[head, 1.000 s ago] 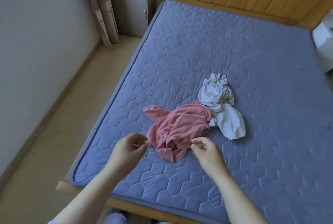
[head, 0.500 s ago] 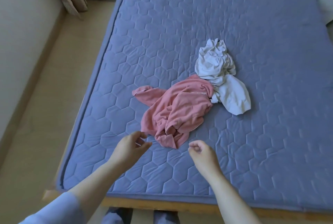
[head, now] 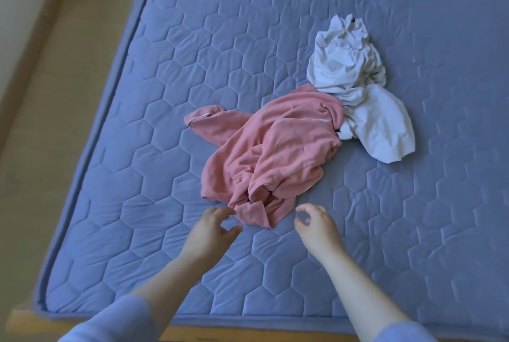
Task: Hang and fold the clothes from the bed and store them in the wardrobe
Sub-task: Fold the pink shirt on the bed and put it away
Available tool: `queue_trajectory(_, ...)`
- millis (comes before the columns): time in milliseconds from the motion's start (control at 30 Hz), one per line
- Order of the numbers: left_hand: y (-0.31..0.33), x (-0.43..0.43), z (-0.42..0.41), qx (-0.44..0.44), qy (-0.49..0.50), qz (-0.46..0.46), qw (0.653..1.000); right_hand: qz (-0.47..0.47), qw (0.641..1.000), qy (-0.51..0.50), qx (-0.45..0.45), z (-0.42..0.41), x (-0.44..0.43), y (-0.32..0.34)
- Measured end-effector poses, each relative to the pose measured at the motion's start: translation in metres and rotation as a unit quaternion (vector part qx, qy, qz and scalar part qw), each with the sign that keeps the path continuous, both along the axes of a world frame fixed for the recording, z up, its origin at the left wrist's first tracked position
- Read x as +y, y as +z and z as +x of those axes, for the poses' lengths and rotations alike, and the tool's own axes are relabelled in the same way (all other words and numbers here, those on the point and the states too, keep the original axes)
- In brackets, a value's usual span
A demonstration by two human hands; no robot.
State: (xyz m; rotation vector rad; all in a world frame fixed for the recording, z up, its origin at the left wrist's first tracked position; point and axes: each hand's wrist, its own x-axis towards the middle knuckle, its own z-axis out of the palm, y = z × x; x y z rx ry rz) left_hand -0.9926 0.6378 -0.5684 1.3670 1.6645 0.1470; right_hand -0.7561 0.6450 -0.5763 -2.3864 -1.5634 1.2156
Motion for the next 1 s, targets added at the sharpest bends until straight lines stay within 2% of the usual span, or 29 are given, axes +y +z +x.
queue_trajectory(100, -0.020, 0.007, 0.012, -0.019, -0.057, 0.007, 0.998, -0.022, 0.998, 0.052, -0.024, 0.002, 0.003, -0.020)
queue_trajectory(300, -0.053, 0.014, 0.031, 0.023, -0.149, -0.021, 0.988, -0.013, 0.989, 0.143, -0.038, 0.005, 0.020, -0.040)
queue_trajectory(400, -0.064, 0.018, 0.032, 0.018, -0.147, -0.026, 0.989, -0.009, 0.982, 0.182, -0.052, 0.007, 0.028, -0.044)
queue_trajectory(533, -0.067, 0.026, 0.034, 0.015, -0.127, 0.012, 0.992, 0.003, 0.971, 0.221, -0.090, 0.011, 0.036, -0.049)
queue_trajectory(700, -0.059, 0.025, 0.029, 0.056, -0.008, 0.035, 0.998, 0.075, 0.976, 0.190, -0.072, 0.014, 0.034, -0.050)
queue_trajectory(800, -0.050, 0.019, 0.020, 0.059, 0.036, 0.051, 0.996, 0.130, 0.983, 0.120, -0.042, 0.012, 0.030, -0.043)
queue_trajectory(1000, -0.041, 0.002, 0.002, 0.106, 0.037, 0.052, 0.992, 0.060, 0.995, 0.066, 0.033, 0.003, 0.020, -0.028)
